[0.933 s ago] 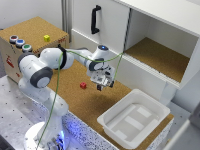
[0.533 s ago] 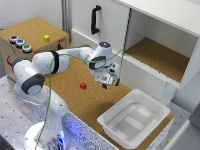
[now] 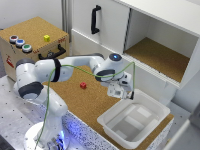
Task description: Place the purple block inside the box
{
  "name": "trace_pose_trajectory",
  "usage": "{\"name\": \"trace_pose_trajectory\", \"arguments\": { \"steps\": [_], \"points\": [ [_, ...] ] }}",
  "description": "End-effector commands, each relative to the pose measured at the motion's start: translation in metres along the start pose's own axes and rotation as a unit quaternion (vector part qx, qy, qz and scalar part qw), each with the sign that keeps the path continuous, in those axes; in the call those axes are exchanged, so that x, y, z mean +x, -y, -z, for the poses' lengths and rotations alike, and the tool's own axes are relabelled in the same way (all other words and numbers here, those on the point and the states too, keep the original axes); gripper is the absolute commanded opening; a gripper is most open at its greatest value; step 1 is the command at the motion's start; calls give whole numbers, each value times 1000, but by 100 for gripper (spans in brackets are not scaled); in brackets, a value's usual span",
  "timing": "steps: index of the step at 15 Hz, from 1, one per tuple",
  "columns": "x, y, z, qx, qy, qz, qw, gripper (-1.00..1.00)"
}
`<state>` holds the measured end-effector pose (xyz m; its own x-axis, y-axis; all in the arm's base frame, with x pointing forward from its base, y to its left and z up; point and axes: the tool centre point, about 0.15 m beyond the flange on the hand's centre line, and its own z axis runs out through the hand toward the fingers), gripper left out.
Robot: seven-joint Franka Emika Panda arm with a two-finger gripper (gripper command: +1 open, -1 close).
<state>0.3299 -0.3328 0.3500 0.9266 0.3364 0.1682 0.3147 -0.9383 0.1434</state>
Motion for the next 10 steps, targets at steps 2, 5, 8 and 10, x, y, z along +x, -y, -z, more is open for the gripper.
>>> {"name": "trace_pose_trajectory", "arguments": {
  "steps": [2,5,8,10],
  "points": [
    [10,-117,-62,110,68,-43,991,-100],
    [3,-132,-100,144,61,-3,988,-100],
    [3,-128,-119,158,50,61,984,-100],
    [4,-128,-124,159,52,85,982,-100]
  ]
}}
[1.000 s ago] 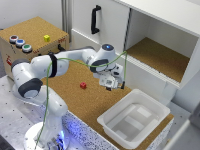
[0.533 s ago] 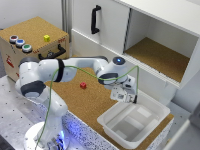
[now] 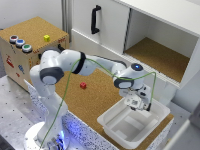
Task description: Place the purple block inside the box
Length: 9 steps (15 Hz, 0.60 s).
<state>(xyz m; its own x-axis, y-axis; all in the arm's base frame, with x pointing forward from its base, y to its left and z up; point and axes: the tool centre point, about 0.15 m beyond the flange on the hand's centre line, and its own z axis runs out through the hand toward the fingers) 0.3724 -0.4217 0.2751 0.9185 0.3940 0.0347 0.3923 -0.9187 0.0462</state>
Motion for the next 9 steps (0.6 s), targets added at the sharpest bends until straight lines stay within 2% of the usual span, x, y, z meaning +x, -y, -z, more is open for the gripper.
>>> {"name": "trace_pose_trajectory", "arguments": {
  "steps": [1,3,8,9],
  "points": [
    [8,-45,-30,93,-9,70,993,-100],
    [5,-45,-33,91,-11,93,991,-100],
    [6,-37,-39,83,11,110,990,-100],
    [7,-34,-38,80,10,106,991,100]
  ]
}}
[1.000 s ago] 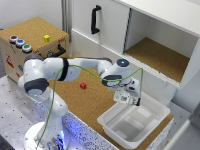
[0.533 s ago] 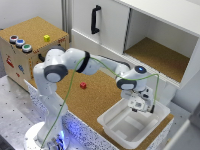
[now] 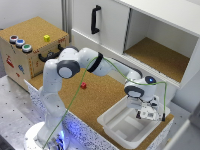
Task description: Place the purple block inside the box
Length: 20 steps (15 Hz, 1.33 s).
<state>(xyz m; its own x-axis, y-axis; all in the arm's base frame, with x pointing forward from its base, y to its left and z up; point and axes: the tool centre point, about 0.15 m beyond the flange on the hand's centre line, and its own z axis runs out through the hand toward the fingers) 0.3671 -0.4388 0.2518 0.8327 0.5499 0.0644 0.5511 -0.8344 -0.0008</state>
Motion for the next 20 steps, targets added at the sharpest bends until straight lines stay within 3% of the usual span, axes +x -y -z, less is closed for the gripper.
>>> {"name": "trace_pose_trajectory", "arguments": {
  "steps": [1,4,11,16,20],
  "points": [
    [16,-22,-11,51,23,13,998,100],
    [18,-15,2,39,13,-3,999,100],
    [21,12,73,14,-30,-42,999,100],
    [46,75,104,24,-42,-57,997,100],
    [54,111,100,38,-42,-25,998,100]
  ]
}}
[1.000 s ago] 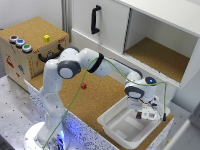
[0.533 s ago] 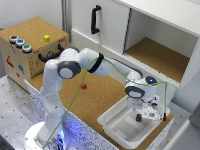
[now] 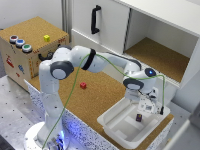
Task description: Place the purple block inside the box
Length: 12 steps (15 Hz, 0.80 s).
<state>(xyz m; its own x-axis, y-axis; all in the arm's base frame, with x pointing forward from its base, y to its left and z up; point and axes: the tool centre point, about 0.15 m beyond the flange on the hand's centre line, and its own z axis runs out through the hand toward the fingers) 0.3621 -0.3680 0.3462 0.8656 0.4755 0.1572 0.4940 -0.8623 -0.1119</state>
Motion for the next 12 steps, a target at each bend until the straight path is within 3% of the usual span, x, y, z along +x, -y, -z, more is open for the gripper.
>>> {"name": "trace_pose_trajectory", "arguments": {
  "steps": [1,6,12],
  "points": [
    [9,56,-2,-9,0,31,999,100],
    [16,80,-16,18,-10,97,995,100],
    [45,128,-10,-16,-1,129,992,100]
  ]
}}
